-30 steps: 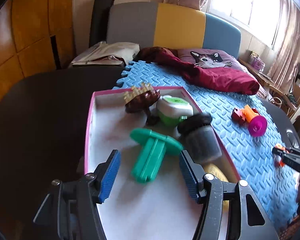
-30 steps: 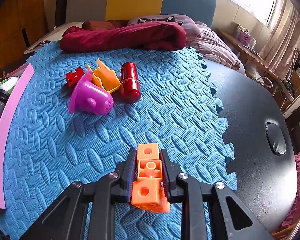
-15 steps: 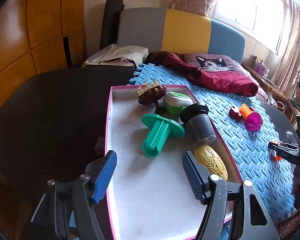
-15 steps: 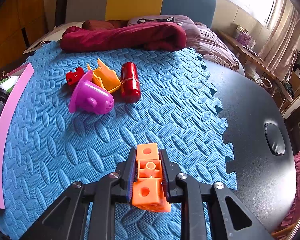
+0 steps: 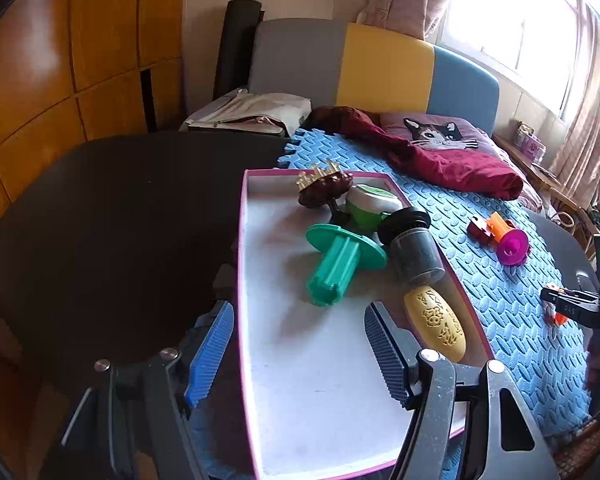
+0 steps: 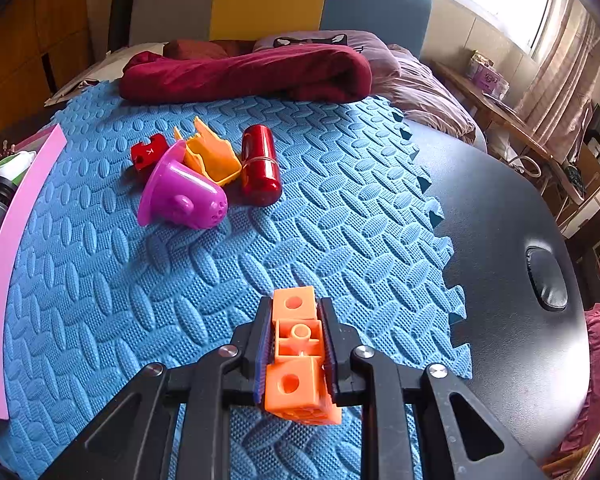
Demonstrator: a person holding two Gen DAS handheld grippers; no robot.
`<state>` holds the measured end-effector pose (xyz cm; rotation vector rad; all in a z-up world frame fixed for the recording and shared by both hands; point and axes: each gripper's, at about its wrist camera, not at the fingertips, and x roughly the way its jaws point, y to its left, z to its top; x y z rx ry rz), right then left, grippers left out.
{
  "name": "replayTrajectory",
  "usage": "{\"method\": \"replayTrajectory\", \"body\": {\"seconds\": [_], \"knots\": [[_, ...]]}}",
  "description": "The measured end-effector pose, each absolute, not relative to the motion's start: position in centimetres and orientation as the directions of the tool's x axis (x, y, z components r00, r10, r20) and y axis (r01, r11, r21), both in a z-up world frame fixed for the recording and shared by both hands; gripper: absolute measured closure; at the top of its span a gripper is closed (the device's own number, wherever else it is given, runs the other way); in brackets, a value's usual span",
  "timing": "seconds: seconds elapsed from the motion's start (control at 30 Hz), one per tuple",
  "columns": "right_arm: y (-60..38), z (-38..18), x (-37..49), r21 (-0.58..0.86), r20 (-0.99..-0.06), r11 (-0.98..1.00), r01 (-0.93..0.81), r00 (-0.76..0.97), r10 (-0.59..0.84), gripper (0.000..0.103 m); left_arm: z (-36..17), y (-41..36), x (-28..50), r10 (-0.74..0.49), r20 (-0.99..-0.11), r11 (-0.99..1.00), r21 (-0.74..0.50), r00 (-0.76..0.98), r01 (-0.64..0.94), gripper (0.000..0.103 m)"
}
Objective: Organize rigid objects
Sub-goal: 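Carry the orange cube block toward the tray with the right gripper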
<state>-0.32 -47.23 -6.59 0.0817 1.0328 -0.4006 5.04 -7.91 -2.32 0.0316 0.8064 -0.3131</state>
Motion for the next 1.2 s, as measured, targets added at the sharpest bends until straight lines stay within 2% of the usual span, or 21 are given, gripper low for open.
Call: {"method": "replayTrajectory", "body": {"seconds": [0.67, 0.77, 0.87, 1.2], "knots": [[-47.3, -6.6, -0.3, -0.102, -0.852, 0.921, 0.376, 0.445, -0.277, 0.082, -2.2, -5.3, 5.1, -0.202, -0.709, 0.974, -0.075, 0.676, 0.213, 0.034], [-47.5, -6.5, -0.4, -0.070, -0.857, 0.924, 0.376, 0.452, -0.249, 0.082, -2.2, -4.8, 5.1, -0.195, -0.709, 0.976, -0.075, 0.678, 0.202, 0.034], [-47.4, -6.2, -0.4, 0.025, -0.855, 0.938, 0.345, 0.493, -0.158, 0.082, -2.2, -4.3, 5.2, -0.187, -0.710, 0.979, -0.073, 0.679, 0.193, 0.034], [-45.9, -5.6, -0.4, 0.101, -0.842, 0.956, 0.276, 0.535, -0.065, 0.082, -2.2, -3.9, 5.3, -0.190, -0.710, 0.979, -0.082, 0.679, 0.187, 0.034]]}}
